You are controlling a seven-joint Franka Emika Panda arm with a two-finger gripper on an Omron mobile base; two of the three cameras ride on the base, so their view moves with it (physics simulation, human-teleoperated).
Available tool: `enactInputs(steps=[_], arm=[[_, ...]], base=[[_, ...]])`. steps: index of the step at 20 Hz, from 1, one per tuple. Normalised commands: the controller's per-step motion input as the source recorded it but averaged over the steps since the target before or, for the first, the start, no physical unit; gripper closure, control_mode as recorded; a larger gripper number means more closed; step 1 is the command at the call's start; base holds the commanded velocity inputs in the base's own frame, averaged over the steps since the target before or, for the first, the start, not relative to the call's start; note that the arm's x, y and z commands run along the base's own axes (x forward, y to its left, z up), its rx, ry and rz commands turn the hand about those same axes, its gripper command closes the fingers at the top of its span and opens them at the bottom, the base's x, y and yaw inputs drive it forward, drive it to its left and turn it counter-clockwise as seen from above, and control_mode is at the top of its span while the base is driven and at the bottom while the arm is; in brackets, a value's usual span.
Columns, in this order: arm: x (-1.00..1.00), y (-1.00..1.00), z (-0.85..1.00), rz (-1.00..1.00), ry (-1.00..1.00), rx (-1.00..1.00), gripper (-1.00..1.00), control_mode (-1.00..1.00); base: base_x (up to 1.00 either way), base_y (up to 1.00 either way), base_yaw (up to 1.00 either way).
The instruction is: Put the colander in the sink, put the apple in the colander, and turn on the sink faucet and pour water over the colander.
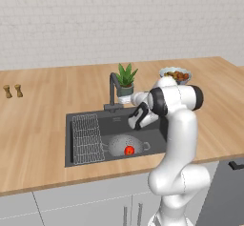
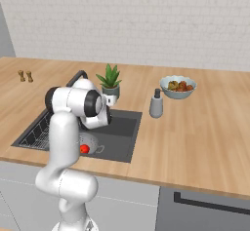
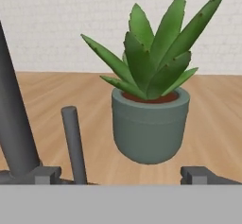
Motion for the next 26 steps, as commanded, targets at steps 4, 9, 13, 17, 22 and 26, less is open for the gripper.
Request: enactInputs(steps=[4,9,13,17,22,26], arm=[[0.10,0.01,0.00,0.00,0.00,0.00,-1.00,-1.00],[0.15,0.00,0.00,0.00,0.00,0.00,-1.00,-1.00],[0.11,0.01,0.00,0.00,0.00,0.00,-1.00,-1.00],[0.06,0.00,0.00,0.00,0.00,0.00,-1.00,-1.00],[0.03,0.00,0.00,0.00,0.00,0.00,-1.00,-1.00],[0.00,0.01,0.00,0.00,0.00,0.00,-1.00,-1.00]], base=[[0.00,0.00,0.00],[0.00,0.00,0.00],[0.00,0.00,0.00],[0.00,0.00,0.00],[0.00,0.00,0.00],[0.00,0.00,0.00]])
